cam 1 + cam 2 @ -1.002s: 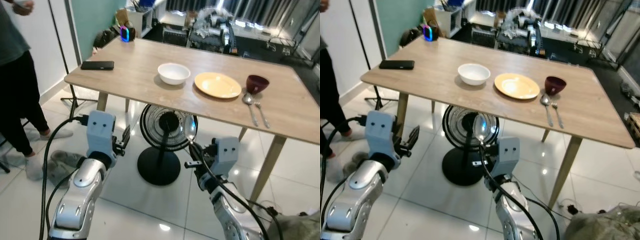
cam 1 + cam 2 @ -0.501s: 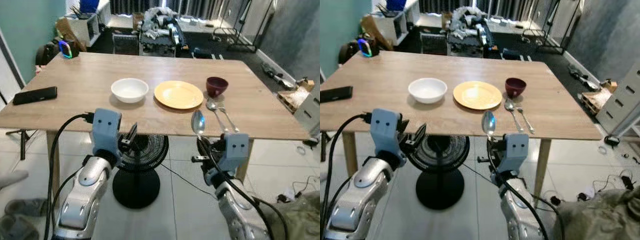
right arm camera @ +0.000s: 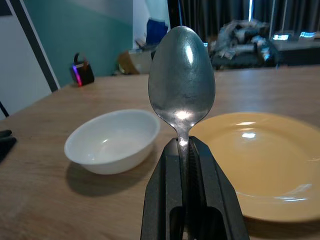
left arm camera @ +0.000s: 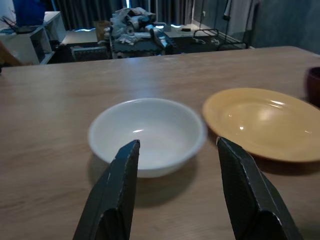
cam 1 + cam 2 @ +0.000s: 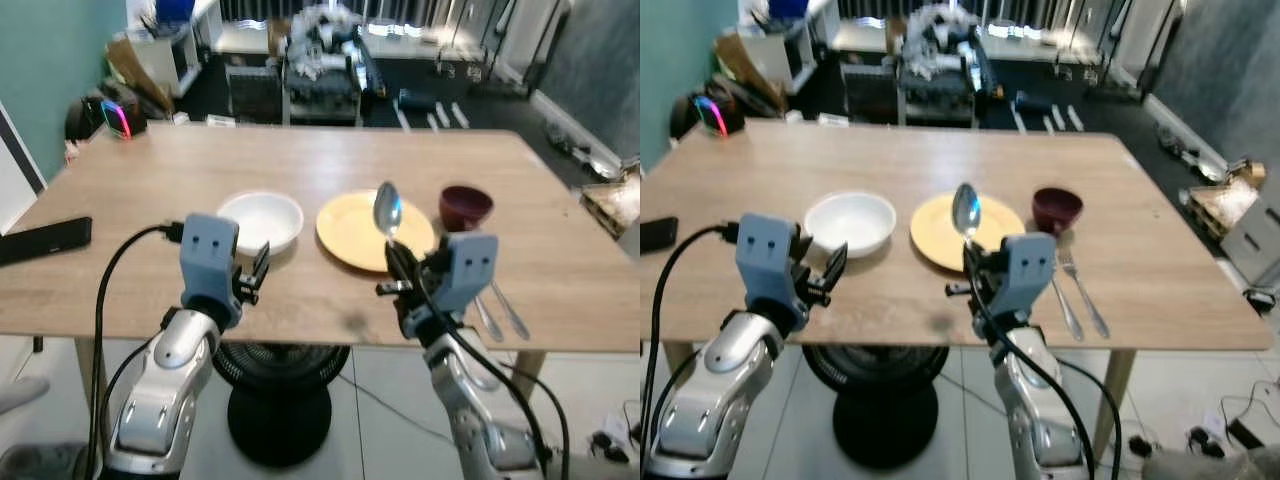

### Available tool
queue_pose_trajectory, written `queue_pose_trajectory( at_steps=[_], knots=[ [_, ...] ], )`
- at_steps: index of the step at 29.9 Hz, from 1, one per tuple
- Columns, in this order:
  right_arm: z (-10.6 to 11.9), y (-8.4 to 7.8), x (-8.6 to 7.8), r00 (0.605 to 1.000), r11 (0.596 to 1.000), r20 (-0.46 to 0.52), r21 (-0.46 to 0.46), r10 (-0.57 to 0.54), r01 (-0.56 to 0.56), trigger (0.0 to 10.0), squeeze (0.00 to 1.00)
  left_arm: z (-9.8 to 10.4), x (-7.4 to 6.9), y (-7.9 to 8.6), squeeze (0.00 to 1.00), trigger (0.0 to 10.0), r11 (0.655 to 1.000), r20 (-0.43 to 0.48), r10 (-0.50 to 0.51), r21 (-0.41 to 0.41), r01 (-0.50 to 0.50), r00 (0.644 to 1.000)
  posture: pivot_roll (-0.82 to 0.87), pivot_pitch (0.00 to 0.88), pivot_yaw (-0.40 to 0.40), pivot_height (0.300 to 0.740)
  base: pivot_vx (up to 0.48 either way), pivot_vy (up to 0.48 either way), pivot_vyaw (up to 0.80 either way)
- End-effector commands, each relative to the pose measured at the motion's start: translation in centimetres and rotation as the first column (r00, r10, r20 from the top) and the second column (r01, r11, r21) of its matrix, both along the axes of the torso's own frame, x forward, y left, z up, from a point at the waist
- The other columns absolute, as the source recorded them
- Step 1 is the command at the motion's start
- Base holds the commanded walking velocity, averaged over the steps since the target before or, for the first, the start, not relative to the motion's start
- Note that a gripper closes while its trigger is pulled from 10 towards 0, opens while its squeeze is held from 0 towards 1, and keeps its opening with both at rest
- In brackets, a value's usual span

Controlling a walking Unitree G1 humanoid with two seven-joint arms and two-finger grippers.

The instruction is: Setting the table

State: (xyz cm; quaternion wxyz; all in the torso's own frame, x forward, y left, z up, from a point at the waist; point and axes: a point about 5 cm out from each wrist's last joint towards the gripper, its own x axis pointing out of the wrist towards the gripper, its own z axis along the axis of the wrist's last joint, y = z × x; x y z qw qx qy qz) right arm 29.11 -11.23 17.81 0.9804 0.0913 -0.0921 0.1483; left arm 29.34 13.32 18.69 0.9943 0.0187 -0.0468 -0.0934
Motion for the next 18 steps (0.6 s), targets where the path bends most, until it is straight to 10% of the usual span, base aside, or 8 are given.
queue_pose_trajectory(
  at_steps=[1, 9, 18],
  knots=[
    [-0.1, 0.2, 0.0, 1.000, 1.000, -0.005, -0.009, 0.006, -0.006, 10.0, 0.00, -0.2, 0.0, 0.1, 0.00, 10.0, 1.000, -0.006, 0.007, 0.007, -0.007, 1.000, 0.01, 0.000, 0.053, 0.740, 0.480, 0.000, 0.00],
    [-0.3, -0.3, 0.5, 0.999, 0.998, -0.010, -0.054, -0.035, 0.034, 10.0, 0.00, -0.3, -0.1, -0.1, 0.00, 10.0, 1.000, -0.014, -0.003, 0.007, 0.003, 1.000, 0.01, 0.000, 0.053, 0.740, 0.358, 0.000, 0.00],
    [-2.1, -4.2, 2.2, 0.990, 0.928, -0.021, -0.353, -0.136, 0.120, 10.0, 0.00, -0.2, -0.2, 0.0, 0.00, 10.0, 1.000, -0.018, -0.008, 0.002, 0.008, 1.000, 0.02, 0.000, 0.052, 0.740, 0.000, 0.000, 0.00]
  ],
)
